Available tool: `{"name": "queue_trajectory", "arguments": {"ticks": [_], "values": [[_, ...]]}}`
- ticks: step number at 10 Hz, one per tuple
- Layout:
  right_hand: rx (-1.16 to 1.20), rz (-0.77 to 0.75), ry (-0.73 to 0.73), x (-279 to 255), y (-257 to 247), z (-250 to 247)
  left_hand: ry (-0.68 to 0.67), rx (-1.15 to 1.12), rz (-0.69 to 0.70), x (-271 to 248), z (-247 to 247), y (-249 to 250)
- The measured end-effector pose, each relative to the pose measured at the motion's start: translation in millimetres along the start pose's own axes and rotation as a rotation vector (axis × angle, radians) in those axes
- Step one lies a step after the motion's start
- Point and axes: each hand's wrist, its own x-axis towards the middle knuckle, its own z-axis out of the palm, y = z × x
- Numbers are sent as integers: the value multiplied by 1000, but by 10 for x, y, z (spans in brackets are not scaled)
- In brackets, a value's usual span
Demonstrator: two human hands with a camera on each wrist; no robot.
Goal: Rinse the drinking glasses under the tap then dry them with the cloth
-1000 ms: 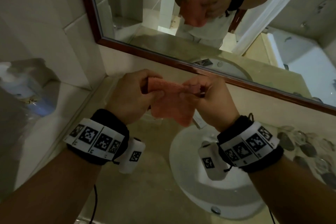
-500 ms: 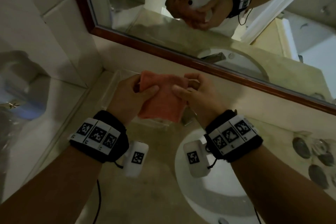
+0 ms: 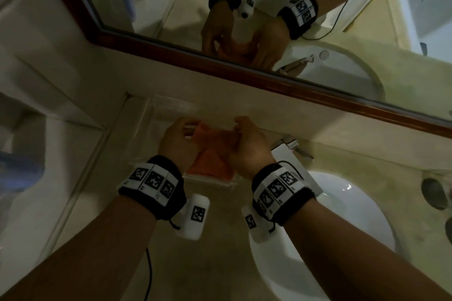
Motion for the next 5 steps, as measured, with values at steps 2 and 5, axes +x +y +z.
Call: {"name": "queue_trajectory", "arguments": {"ticks": [2, 5], "values": [[-295, -74, 40, 56, 70, 101, -21, 137, -105, 136, 107, -139], [-502, -119, 96, -17, 118, 86, 126, 348, 44, 33, 194, 64]]}}
